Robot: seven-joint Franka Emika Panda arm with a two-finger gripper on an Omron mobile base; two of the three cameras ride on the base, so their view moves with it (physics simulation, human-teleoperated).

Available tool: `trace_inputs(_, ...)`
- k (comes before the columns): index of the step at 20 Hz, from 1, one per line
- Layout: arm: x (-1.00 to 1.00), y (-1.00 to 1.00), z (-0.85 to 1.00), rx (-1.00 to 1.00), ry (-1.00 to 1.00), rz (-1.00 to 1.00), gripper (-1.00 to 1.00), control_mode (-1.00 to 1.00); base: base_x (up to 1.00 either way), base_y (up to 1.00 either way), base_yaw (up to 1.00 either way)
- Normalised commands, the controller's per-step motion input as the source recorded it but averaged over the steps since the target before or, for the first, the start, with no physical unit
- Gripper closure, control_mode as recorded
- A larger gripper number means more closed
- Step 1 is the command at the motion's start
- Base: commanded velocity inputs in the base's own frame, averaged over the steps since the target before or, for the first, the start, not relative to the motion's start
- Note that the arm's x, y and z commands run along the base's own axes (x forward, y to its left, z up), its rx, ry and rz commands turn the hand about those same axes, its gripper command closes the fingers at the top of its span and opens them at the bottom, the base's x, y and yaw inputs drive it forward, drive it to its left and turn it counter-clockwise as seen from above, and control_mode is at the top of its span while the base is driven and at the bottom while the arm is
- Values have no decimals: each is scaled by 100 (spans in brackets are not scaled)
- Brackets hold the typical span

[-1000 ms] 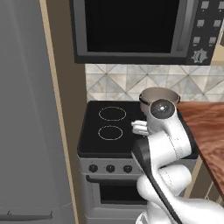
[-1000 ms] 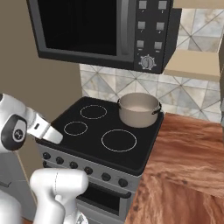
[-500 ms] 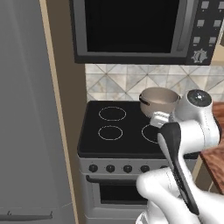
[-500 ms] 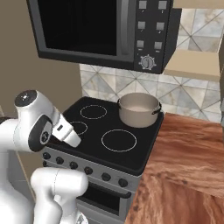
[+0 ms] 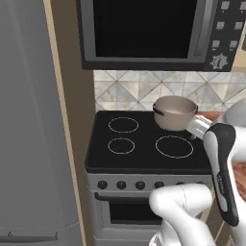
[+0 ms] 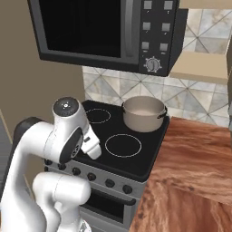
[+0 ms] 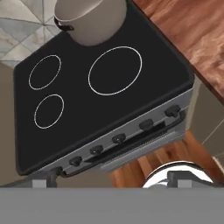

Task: Move the pot and pan from the stove into the sink.

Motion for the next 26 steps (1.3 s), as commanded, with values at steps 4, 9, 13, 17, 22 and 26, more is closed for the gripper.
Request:
trace_inputs(4,-3,-52,4,25,0,-4,-100,-100,0,0,0)
trace_inputs(9,-2,-42,4,28,0,-2,-100,-100,0,0,0)
trace_inputs(13,-5,-27,1,26,0,0,-100,-100,0,0,0)
trace_inputs(17,4,-3,0,13,-4,-4,-100,-100,0,0,0)
trace_inputs(22,50,8,0,2,-4,-8,-100,-100,0,0,0)
trace_inputs(26,68,5,0,0,0,-8,-100,-100,0,0,0)
